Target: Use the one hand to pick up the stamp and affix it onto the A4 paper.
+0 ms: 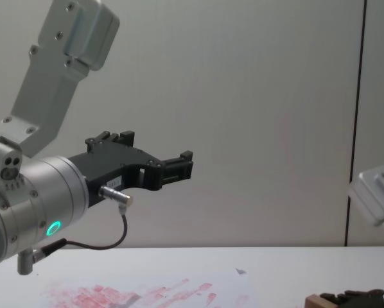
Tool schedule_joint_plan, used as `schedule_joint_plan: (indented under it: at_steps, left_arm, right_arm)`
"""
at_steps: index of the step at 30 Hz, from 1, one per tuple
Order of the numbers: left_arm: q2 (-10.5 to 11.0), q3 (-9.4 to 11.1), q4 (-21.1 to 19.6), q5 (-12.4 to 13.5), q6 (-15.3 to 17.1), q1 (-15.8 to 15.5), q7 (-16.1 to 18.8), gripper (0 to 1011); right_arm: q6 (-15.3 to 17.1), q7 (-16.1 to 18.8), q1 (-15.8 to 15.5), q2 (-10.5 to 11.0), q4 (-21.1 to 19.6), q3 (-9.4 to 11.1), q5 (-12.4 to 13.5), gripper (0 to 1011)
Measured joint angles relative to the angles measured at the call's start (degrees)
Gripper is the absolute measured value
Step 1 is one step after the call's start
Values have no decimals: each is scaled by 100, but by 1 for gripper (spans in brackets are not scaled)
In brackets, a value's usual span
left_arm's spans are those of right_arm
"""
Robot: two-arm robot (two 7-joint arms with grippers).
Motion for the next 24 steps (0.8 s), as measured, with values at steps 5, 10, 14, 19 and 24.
schedule_joint_plan:
  at_steps: [5,10,14,19,24]
  left_arm:
    - [0,0,0,0,0,0,0,1001]
    - [0,0,0,0,0,0,0,1001]
    - [0,0,0,0,0,0,0,1001]
    - [0,0,0,0,0,0,0,1001]
    - [0,0,0,0,0,0,0,1001]
  right_arm:
    - [-8,6,26,-21,35,-9,-19,477]
    - [-16,9,44,-37,63,-18,-33,294]
    - [-19,12,53,-46,77,-22,-40,218]
    - [-40,18,60,-48,80,-21,-43,220]
    - [-148,26,86,-62,76,-16,-34,219]
